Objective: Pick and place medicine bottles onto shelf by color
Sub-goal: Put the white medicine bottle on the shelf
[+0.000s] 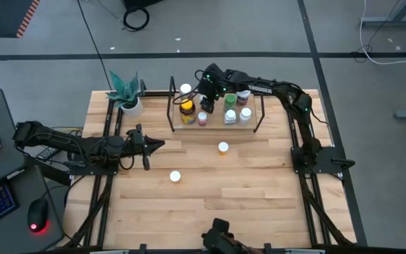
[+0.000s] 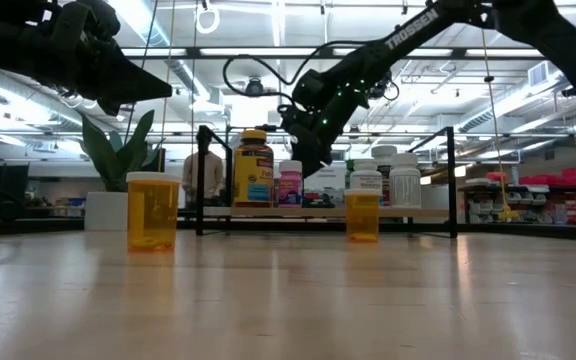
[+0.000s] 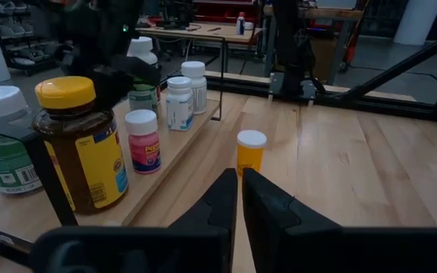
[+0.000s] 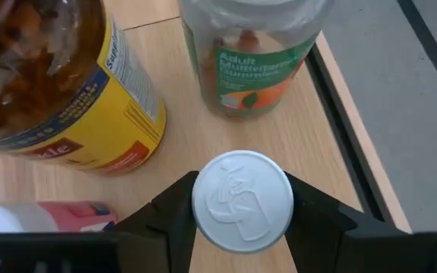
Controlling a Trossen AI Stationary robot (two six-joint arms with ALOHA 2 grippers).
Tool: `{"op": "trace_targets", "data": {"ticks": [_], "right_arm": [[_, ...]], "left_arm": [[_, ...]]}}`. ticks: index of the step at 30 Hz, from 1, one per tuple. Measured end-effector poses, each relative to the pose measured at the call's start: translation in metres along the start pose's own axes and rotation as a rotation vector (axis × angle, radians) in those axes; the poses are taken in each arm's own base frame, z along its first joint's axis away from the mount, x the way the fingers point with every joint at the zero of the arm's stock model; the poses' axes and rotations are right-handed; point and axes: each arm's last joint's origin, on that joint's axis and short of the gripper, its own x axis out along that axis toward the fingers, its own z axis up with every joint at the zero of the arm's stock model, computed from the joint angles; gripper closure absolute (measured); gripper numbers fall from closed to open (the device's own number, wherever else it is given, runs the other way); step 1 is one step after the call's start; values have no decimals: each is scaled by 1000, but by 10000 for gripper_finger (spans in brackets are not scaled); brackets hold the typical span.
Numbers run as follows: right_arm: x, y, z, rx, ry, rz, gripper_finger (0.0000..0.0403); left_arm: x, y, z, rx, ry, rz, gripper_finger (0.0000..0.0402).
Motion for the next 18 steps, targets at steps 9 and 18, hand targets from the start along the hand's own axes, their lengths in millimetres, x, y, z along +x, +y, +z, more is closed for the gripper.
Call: {"op": "trace_targets", "data": {"ticks": [9,18], "right_arm": [[2,3,0,3,1,10,228],[4,4,-3,3,3,15,228]], "left_arm": [[0,0,0,0,0,0,363],[0,0,0,0,0,0,371]]}}
